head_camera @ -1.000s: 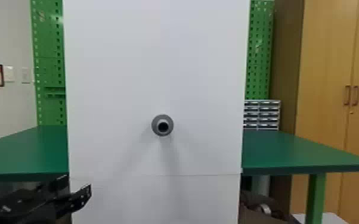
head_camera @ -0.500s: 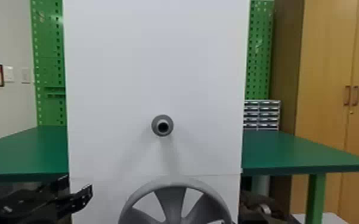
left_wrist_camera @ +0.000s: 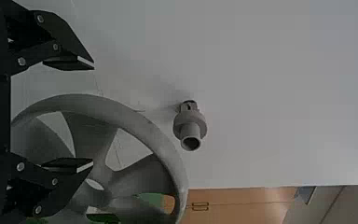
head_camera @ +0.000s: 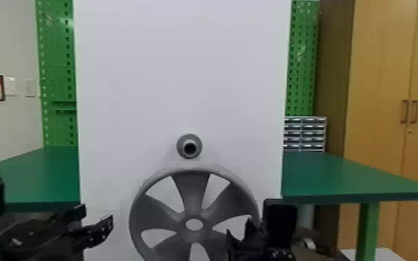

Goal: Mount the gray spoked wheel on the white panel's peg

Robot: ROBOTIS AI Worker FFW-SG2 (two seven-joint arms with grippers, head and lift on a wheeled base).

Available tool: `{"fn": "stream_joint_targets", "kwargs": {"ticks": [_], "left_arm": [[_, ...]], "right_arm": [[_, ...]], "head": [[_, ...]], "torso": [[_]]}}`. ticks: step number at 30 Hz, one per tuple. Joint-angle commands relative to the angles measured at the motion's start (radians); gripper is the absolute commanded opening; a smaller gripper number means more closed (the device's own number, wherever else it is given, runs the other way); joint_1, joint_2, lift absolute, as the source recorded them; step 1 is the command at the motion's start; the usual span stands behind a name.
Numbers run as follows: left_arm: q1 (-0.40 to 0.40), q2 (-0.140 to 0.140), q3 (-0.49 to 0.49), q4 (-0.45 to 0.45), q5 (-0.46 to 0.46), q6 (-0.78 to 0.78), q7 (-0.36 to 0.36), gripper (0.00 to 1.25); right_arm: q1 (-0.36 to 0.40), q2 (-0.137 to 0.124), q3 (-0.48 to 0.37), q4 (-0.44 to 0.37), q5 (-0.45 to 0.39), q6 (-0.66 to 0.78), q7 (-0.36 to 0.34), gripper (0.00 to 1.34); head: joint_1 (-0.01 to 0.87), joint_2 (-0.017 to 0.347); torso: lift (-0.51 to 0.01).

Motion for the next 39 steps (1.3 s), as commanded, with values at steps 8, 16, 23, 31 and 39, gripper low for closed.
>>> {"fn": "stream_joint_targets", "kwargs": {"ticks": [8,16,23,31,39], "left_arm": [[-0.015,0.0,-0.024,0.011,-0.003,0.0,0.001,0.74],[-0.024,0.005,-0.039,0.02,-0.005,0.0,0.0,0.74],[-0.029,0.008,-0.045,0.022,-0.005,0.0,0.001,0.74],[-0.031,0.009,-0.048,0.024,-0.006,0.0,0.0,0.74],[-0.034,0.013,-0.055,0.024,-0.008,0.0,0.001,0.74]], "right_arm": [[-0.102,0.011,0.046,-0.032,-0.103,0.044,-0.095,0.13],[-0.155,0.023,0.073,-0.06,-0.165,0.056,-0.187,0.13],[-0.192,0.026,0.07,-0.128,-0.232,0.138,-0.268,0.13],[-0.2,0.035,0.044,-0.186,-0.274,0.207,-0.312,0.13],[-0.201,0.034,0.01,-0.221,-0.326,0.227,-0.334,0.13]], "head": [[0.117,-0.008],[0.117,-0.008],[0.117,-0.008],[0.117,-0.008],[0.117,-0.008]], "torso": [[-0.441],[-0.441],[-0.441],[-0.44],[-0.44]]}}
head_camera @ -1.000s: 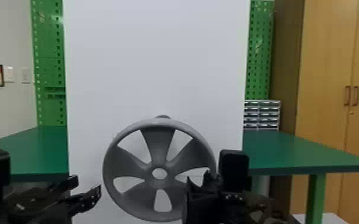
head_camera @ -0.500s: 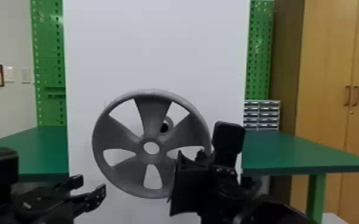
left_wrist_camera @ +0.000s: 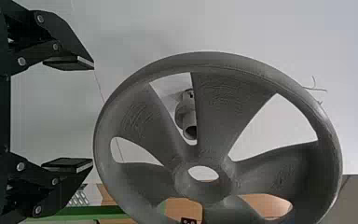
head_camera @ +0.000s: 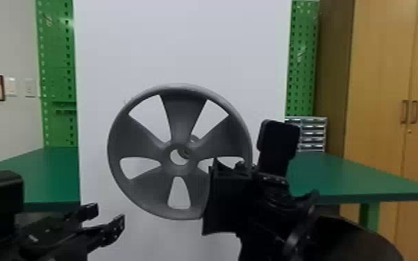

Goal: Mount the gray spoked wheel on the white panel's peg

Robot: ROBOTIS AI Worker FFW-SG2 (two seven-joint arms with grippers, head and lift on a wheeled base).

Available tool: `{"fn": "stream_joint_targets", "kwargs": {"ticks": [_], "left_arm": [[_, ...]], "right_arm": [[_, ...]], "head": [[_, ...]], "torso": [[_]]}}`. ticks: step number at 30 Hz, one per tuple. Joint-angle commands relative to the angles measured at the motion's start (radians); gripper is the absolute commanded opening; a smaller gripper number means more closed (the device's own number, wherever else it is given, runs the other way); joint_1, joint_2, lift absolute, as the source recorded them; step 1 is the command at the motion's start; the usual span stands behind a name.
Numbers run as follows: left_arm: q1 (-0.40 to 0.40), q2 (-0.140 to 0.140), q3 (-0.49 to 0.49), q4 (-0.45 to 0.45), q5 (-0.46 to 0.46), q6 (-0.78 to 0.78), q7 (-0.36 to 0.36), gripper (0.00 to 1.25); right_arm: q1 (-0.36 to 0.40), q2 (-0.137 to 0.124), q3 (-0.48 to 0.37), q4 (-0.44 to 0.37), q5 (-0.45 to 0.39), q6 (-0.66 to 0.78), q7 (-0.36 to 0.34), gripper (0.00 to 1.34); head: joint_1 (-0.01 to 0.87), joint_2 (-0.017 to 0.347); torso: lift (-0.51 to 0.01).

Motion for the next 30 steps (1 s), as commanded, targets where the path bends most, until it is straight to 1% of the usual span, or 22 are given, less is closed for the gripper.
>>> {"fn": "stream_joint_targets", "kwargs": {"ticks": [1,17,30], "left_arm": [[-0.002,0.001,-0.003,-0.001,-0.001,0.0,0.0,0.74],[-0.008,0.004,-0.014,0.0,-0.004,0.002,0.0,0.74],[-0.012,0.004,-0.015,0.0,-0.006,0.002,0.0,0.74]], "right_arm": [[-0.002,-0.001,-0.025,-0.014,-0.038,0.011,-0.004,0.13],[-0.017,-0.013,-0.088,-0.015,-0.127,0.036,-0.006,0.13],[-0.018,-0.018,-0.091,-0.008,-0.131,0.036,-0.006,0.13]], "head": [[0.117,-0.008],[0.117,-0.008],[0.117,-0.008]], "torso": [[-0.44],[-0.44],[-0.439]]}}
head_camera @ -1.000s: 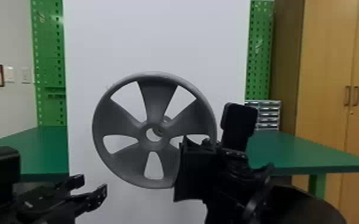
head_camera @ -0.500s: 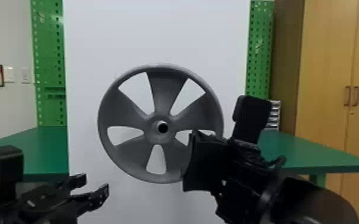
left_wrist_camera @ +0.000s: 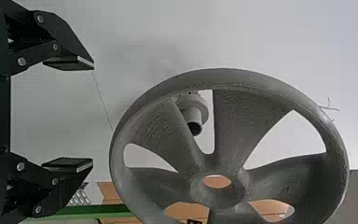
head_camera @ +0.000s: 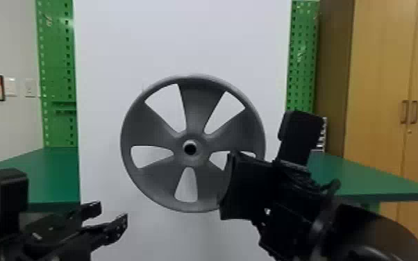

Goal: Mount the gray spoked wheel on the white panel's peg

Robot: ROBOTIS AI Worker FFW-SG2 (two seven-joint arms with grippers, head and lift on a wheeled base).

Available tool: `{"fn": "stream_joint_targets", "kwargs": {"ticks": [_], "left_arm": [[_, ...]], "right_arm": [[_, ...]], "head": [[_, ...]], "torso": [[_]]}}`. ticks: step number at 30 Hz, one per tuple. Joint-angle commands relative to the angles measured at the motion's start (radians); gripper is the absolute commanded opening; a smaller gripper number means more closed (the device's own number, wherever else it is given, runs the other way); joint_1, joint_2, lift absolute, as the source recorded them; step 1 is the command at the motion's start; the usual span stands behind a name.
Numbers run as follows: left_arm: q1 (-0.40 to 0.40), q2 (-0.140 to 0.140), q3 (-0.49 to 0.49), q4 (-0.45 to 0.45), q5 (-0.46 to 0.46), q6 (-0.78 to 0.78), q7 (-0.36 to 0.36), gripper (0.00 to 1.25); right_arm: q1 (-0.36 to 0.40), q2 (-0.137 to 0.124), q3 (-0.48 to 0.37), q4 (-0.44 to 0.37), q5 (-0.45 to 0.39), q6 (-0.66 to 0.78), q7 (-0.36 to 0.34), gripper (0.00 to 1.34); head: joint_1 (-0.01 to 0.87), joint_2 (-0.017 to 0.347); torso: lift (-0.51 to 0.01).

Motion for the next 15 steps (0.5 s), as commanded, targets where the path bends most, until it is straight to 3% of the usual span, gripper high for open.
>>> {"fn": "stream_joint_targets", "kwargs": {"ticks": [1,15], "left_arm": [[0.0,0.0,-0.001,0.0,0.0,0.0,0.0,0.74],[-0.002,0.0,-0.003,0.0,0.0,0.0,0.0,0.74]], "right_arm": [[0.002,-0.002,-0.001,0.005,-0.003,-0.002,0.0,0.13],[-0.003,0.0,-0.001,0.019,-0.009,-0.009,0.002,0.13]], "head": [[0.117,-0.008],[0.117,-0.008]], "torso": [[-0.439],[-0.439]]}}
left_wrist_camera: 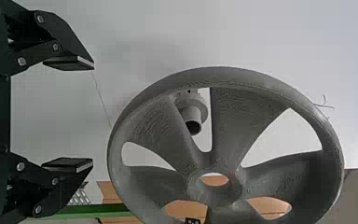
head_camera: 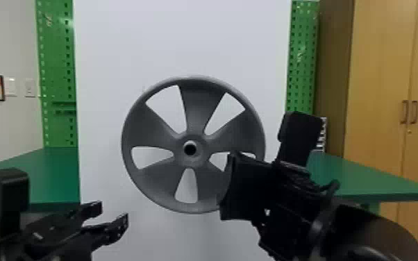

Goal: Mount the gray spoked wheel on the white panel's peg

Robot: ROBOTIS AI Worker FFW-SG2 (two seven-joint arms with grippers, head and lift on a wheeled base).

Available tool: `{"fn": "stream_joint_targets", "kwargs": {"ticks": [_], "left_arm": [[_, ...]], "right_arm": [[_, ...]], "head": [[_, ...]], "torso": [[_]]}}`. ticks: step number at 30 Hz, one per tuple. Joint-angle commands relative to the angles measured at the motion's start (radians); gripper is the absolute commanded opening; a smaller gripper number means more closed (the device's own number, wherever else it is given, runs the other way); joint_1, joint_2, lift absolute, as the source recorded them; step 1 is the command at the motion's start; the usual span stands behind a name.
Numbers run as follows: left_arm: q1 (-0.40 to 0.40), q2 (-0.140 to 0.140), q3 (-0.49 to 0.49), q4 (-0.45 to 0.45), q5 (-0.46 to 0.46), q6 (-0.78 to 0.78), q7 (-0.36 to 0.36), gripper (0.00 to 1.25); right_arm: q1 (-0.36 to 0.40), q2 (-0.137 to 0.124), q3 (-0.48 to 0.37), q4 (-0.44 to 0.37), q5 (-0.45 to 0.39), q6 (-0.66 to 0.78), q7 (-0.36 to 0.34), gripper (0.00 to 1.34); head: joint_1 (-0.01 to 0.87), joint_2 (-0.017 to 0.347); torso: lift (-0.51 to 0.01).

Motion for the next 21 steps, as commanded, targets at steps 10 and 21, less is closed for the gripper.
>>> {"fn": "stream_joint_targets", "kwargs": {"ticks": [10,21], "left_arm": [[0.0,0.0,0.0,0.0,0.0,0.0,0.0,0.74],[-0.002,0.0,0.0,0.0,0.0,0.0,0.0,0.74]], "right_arm": [[-0.011,-0.002,0.0,0.039,-0.005,-0.016,0.002,0.13],[-0.034,-0.008,0.008,0.096,0.019,-0.042,0.038,0.13]], "head": [[0.117,-0.008],[0.117,-0.008]], "torso": [[-0.439],[-0.438]]}}
